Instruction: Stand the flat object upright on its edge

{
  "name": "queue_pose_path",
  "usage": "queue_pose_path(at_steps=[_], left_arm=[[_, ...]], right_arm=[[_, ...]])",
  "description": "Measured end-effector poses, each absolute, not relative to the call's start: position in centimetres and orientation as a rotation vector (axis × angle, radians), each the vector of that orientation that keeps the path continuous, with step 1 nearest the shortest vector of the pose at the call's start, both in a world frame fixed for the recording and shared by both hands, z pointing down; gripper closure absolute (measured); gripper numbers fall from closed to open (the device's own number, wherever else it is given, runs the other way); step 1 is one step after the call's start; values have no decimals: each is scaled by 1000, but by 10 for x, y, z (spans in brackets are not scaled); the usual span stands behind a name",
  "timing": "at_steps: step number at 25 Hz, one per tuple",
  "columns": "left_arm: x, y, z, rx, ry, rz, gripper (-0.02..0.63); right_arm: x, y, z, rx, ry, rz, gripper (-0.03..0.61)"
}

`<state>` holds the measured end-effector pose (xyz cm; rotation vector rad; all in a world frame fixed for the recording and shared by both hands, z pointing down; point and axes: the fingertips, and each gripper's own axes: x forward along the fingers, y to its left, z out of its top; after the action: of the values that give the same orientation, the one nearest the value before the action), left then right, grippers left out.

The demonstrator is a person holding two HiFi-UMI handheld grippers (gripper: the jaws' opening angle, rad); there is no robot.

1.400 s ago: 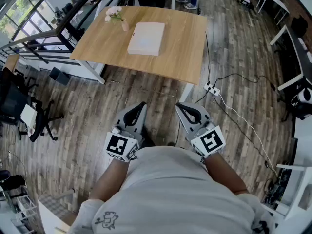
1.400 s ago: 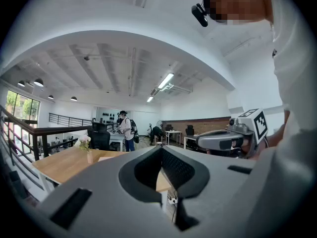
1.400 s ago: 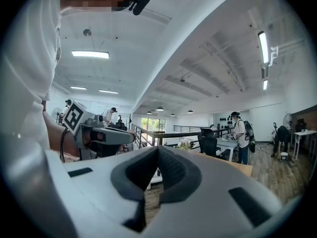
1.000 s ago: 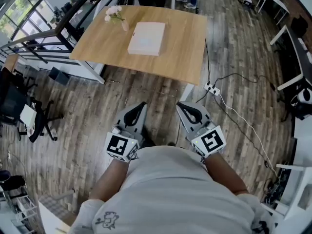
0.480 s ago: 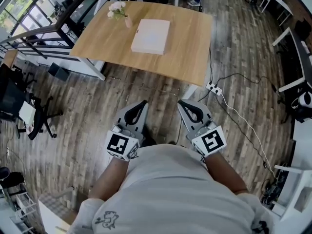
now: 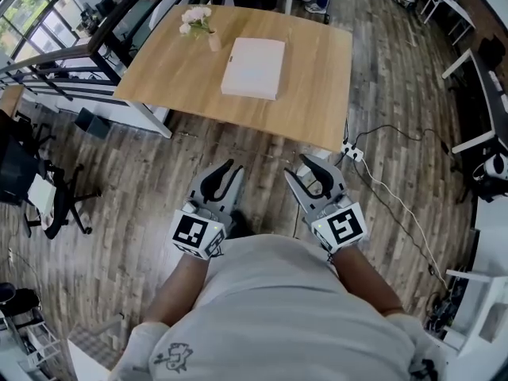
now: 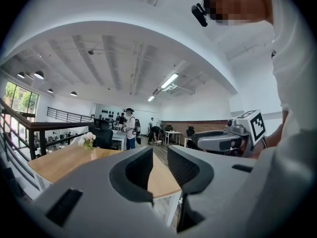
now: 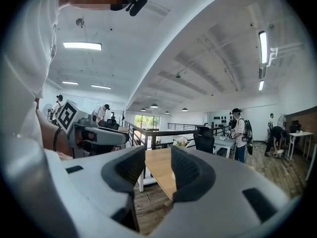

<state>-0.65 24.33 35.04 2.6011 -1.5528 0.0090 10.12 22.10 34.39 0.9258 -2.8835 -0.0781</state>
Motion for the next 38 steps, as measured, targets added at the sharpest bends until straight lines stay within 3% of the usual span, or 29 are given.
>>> queue_pose_path(at_steps=[6,10,22,38], left_arm=[[-43,215,351,2663,-1441,62,410],[-67,203,351,2678,-1399,66,371],[-119,194,364,2671,-1340,83,362],[-96,120,372,2636,-1354,88,362]], right_arm=[[59,193,346,969,-2852,-60,369],[36,178,350,990,-2827,-38,360],[-5,167,369,1033,-2773,30,359],[7,94,380,948,-2788,81,357]])
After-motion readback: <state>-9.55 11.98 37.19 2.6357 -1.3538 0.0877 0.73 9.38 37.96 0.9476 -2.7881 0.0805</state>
